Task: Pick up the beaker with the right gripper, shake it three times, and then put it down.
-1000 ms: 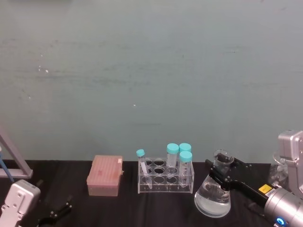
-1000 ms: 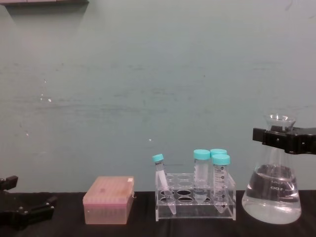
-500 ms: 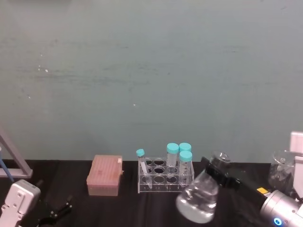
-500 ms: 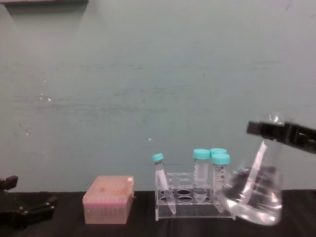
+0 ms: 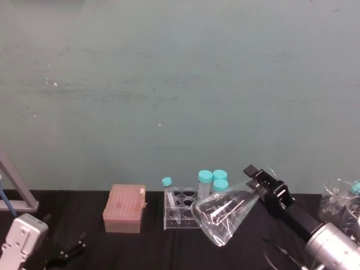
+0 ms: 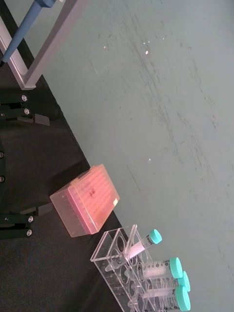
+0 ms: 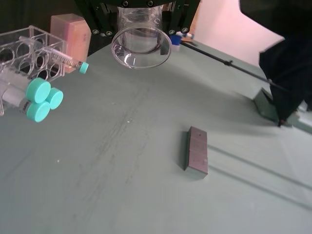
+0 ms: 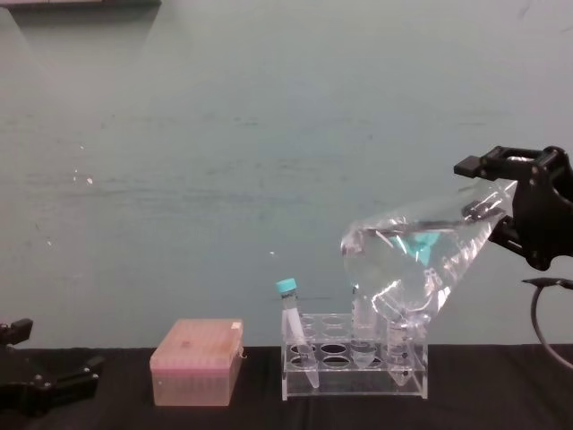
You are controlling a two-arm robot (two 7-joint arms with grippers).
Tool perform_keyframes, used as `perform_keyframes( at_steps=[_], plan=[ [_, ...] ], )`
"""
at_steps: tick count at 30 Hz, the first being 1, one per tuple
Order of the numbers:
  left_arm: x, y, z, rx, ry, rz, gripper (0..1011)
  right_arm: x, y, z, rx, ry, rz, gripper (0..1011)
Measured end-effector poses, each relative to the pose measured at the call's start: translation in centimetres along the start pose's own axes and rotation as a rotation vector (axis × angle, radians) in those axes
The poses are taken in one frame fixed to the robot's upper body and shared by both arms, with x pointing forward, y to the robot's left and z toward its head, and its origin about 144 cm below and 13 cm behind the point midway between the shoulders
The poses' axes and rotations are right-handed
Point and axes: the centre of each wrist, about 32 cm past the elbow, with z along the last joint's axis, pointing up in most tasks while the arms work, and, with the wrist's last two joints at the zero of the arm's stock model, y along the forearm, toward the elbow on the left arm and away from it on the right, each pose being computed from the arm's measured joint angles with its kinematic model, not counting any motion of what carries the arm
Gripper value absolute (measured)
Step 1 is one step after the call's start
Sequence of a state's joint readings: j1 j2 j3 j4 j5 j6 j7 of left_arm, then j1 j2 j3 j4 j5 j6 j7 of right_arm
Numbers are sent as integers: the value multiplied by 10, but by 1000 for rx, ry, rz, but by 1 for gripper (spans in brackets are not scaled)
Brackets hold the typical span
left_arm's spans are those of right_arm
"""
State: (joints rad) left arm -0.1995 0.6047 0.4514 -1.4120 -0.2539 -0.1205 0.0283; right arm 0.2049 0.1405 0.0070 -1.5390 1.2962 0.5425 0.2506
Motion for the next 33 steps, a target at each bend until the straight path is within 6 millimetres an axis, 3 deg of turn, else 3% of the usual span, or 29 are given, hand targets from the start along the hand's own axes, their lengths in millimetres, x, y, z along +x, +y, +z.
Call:
perform_keyframes(
  at_steps=[6,10,16,18,19,25,33],
  plan=[
    [0,0,0,0,0,0,1000,-1,-1,2,-7,-19,-23,451],
    [0,0,0,0,0,0,1000,-3,-1,12,-47,-265,-41,451],
    [0,0,0,0,0,0,1000,-7,-3,32,-142,-772,-63,451],
    [0,0,0,0,0,0,1000,-9,-4,43,-202,-1036,-76,451],
    [0,0,0,0,0,0,1000,-9,-4,43,-202,-1036,-76,451],
    [0,0,0,0,0,0,1000,-13,-6,55,-337,-1569,-122,451],
    [0,0,0,0,0,0,1000,-14,-6,58,-412,-1852,-145,451]
  ],
)
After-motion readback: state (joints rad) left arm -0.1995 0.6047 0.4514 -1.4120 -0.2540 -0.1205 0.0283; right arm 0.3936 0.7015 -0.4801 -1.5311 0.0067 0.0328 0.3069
